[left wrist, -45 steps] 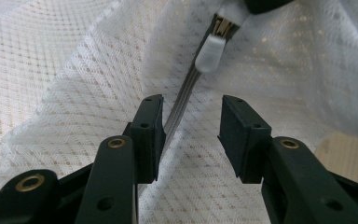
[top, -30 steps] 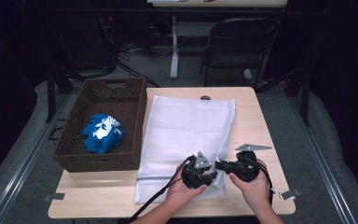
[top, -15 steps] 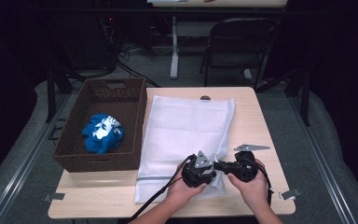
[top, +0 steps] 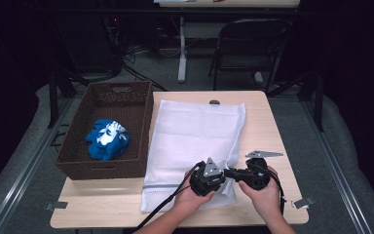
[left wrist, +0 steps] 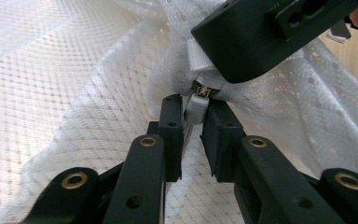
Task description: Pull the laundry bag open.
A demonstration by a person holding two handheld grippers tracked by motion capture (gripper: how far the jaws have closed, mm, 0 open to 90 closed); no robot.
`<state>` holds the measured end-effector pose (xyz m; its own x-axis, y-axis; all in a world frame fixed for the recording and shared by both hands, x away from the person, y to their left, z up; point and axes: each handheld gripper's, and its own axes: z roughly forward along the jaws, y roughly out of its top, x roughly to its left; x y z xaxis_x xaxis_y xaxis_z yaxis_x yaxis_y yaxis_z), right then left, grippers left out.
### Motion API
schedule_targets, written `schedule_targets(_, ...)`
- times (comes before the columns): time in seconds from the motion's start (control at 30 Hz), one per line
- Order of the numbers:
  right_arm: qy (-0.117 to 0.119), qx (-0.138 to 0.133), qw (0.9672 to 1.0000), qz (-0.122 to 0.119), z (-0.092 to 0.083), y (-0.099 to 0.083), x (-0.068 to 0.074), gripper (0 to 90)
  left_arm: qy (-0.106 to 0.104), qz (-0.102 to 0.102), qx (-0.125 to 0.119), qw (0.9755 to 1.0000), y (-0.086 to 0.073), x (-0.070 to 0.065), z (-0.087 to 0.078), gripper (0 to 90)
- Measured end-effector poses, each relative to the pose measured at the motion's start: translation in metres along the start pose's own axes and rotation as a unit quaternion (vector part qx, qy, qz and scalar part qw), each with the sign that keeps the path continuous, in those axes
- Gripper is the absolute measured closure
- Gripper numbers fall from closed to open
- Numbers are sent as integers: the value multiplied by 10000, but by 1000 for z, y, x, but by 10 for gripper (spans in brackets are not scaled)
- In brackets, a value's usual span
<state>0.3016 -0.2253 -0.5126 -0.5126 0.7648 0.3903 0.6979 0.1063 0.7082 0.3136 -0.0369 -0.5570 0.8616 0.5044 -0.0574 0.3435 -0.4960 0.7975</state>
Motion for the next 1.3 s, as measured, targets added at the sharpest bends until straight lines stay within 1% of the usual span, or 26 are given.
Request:
schedule_targets(0.2,-29,-2,10000,-20,0,0,-1,849,38,70,39,10000,0,-2,0,810)
schedule_targets(0.43,-88,15,9999,-46,-1,-1,-2,849,-21,58,84,9999,0,-2,0,816)
schedule_targets(0.53,-108,-17,9999,-33,-2,-1,-3,848,-82,23,79,9999,1,-2,-1,818)
schedule_targets(0.6,-136,2,9999,-27,-3,-1,-3,848,-63,84,67,9999,1,-2,-1,819)
schedule_targets(0.77,-158,-13,9999,-25,-4,-2,-5,849,-82,95,62,9999,0,-2,-1,823)
schedule_targets(0.93,-191,-30,9998,-5,-5,-3,-7,850,-27,154,44,9999,0,-4,-1,827)
schedule_targets(1.0,-192,-29,9998,-12,-6,-4,-7,850,-5,208,45,9998,0,-5,-1,829)
schedule_targets(1.2,-222,-28,9998,1,-7,-4,-9,852,40,239,44,9997,0,-6,-1,835)
schedule_targets(1.3,-233,-19,9997,-6,-7,-4,-9,852,-5,220,41,9998,1,-5,1,837)
